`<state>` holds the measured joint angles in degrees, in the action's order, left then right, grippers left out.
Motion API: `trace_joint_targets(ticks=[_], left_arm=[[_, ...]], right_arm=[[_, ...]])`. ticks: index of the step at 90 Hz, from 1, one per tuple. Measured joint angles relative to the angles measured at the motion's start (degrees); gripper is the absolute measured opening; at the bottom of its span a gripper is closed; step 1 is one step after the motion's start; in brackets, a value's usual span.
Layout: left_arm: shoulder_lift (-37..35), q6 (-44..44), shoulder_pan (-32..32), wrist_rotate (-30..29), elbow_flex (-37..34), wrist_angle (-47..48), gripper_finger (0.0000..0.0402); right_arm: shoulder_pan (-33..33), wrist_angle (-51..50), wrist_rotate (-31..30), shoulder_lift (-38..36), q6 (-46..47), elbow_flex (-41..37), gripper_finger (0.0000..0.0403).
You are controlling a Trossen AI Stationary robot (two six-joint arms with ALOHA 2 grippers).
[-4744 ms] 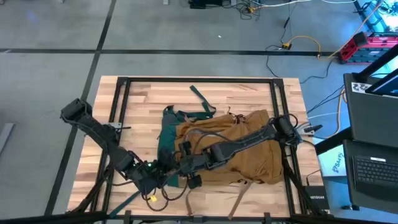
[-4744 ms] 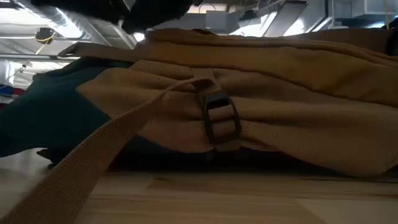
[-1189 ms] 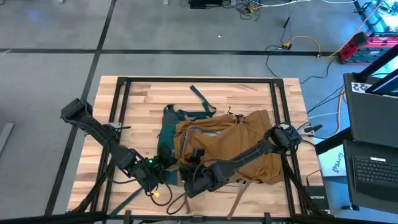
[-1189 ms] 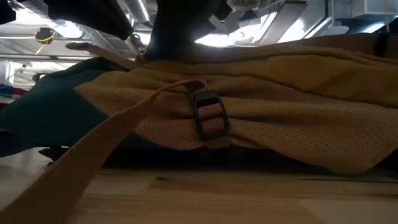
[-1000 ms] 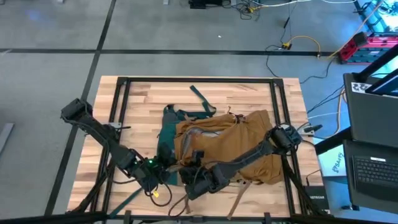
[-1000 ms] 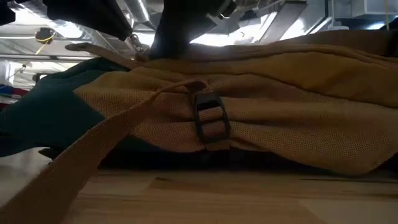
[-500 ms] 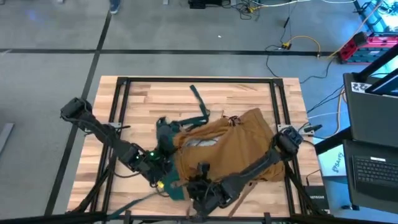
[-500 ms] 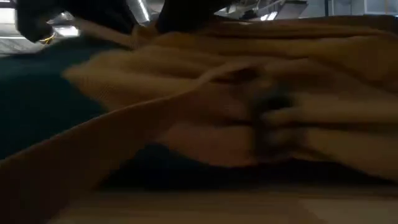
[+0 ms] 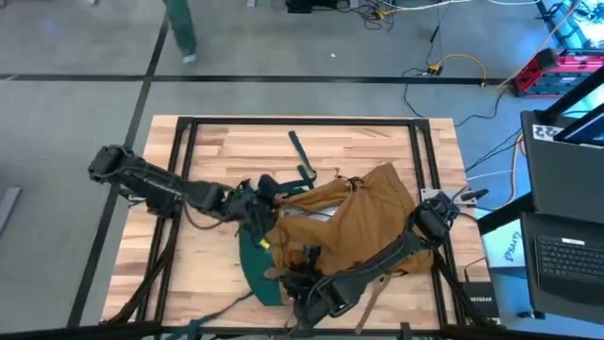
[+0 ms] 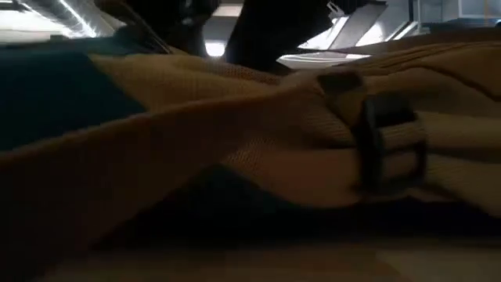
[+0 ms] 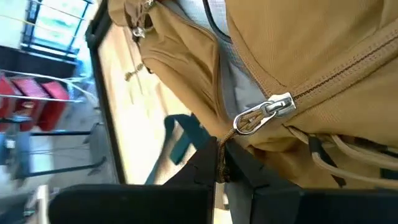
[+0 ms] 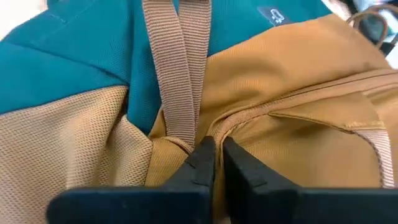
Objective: Unpack backpack
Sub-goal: Close the brown backpack
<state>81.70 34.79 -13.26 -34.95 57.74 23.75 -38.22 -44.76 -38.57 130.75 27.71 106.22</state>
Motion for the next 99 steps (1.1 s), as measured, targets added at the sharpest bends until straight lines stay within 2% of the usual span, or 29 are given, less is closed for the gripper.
trace_joint_targets(ticks=[12,25,53,69,79,99], left_arm=[[-0.07,0.86,3.81,4.74,0.00,-0.92,0.0000],[-0.17,0.23,3.98,6.96,0.00,-1.03,0.0000],[-0.21,-0.29,0.85,4.96,0.02,-0.64,0.0000],[-0.22,0.03,0.63,4.80,0.02,-0.27,0.0000],[-0.25,1.34,0.74,3.44,0.02,-0.02,0.0000],[-0.33,2.66,1.06,2.98,0.08,-0.13,0.0000]], right_arm=[[0.00,-2.05,-1.35,0.01,0.98,-0.02,0.0000],[0.00,-2.84,-1.69,0.06,2.05,-0.02,0.0000],[-0.39,-8.55,-4.33,0.06,2.12,0.00,0.0001],[-0.87,-7.05,-4.87,-0.07,1.96,-0.01,0.0024],[-2.76,-2.09,-2.64,-1.09,-0.97,-0.09,0.0043],[-5.06,18.69,5.21,-1.88,-17.73,-0.03,0.0073]])
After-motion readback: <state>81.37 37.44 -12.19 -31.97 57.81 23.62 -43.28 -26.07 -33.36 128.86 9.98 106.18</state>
